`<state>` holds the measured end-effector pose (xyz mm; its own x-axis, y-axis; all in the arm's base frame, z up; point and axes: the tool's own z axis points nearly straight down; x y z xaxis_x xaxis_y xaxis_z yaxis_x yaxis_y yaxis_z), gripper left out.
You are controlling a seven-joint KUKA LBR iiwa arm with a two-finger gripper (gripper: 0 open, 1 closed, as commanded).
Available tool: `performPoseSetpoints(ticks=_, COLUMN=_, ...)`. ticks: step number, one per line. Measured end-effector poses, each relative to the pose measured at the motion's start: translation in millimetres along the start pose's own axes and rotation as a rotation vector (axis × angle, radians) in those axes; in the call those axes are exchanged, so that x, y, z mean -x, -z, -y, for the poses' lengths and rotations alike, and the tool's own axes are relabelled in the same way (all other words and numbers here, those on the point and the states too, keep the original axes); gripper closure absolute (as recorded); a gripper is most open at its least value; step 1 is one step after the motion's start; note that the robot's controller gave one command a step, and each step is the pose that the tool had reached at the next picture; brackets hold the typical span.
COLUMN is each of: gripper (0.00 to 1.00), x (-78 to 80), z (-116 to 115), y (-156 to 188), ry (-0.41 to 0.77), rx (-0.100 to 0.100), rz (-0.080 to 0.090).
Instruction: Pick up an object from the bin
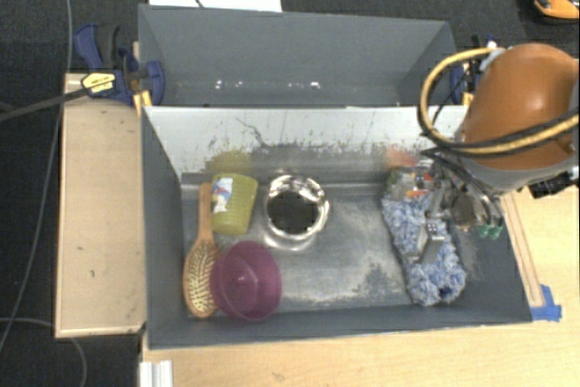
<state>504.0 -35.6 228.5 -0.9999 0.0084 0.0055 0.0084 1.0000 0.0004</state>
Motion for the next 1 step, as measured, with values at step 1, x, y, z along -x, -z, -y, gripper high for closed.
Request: performPoseSetpoints(ticks=1, gripper=0.00, x=1.4, z=-0.1, y=4.5, ry=0.002, rx=-0.001, rz=0.008)
